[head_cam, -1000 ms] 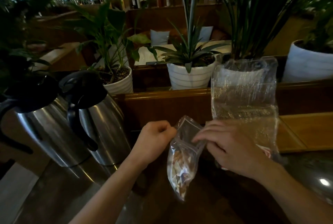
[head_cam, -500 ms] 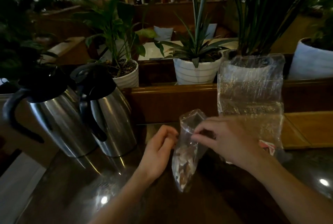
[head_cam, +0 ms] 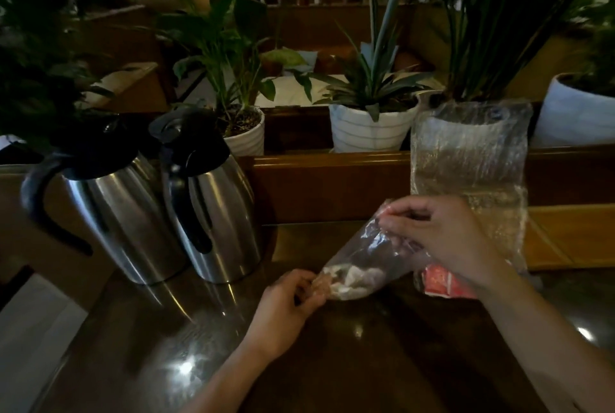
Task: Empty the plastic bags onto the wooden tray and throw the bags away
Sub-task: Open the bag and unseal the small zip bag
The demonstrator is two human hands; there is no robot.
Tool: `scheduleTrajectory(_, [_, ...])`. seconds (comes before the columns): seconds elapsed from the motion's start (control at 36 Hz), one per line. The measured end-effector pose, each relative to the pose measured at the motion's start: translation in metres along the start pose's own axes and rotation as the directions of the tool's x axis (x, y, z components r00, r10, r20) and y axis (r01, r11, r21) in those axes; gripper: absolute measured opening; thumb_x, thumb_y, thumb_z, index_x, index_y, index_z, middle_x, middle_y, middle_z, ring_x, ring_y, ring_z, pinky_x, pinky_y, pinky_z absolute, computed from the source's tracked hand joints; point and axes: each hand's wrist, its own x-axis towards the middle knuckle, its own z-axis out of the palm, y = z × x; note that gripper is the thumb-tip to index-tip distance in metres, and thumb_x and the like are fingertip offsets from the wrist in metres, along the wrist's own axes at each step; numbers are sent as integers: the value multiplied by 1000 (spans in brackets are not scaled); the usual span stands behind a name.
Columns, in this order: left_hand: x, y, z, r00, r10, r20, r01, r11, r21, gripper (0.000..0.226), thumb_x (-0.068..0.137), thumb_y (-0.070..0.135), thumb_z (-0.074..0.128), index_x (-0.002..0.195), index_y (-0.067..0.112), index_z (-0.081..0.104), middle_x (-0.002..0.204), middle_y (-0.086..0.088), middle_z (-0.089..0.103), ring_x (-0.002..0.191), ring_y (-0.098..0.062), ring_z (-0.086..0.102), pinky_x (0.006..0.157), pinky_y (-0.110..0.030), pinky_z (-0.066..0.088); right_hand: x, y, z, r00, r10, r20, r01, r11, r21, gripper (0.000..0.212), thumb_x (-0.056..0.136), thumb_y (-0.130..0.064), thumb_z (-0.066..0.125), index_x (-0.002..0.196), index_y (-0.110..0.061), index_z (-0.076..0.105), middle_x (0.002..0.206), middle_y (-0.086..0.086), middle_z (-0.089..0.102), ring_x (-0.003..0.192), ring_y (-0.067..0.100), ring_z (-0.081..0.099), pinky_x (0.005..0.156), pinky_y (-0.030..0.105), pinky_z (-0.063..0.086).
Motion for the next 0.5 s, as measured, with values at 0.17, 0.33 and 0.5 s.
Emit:
scheduleTrajectory(0.17, [6, 5, -6, 997, -75, 29, 80, 951, -300, 19, 87, 23, 67, 103, 34, 67, 97, 8, 70, 90, 2, 64, 73, -16, 52, -12, 4, -22, 992, 97, -78, -95, 995, 24, 17, 82, -8, 70, 93, -20, 75, 79, -1, 77, 67, 8, 71, 60, 21, 57])
scheduleTrajectory(0.33, [24, 24, -6, 993, 50, 104, -4, 913, -408, 23, 89, 10, 64, 99, 30, 70, 100, 18, 71, 93, 0, 66, 74, -14, 53, -31, 13, -53, 965, 182, -188, -180, 983, 28, 20, 85, -7, 66, 94, -21, 76, 82, 5, 75, 71, 19, 70, 61, 28, 57])
scheduleTrajectory(0.5, [38, 59, 9, 978, 143, 151, -59, 885, -462, 21, 92, 14, 59, 91, 34, 65, 100, 5, 68, 92, -8, 66, 71, -26, 58, -56, 19, -86, 907, 267, -324, -270, 962, 38, 18, 87, -9, 65, 94, -21, 76, 77, 4, 75, 71, 18, 71, 64, 35, 60])
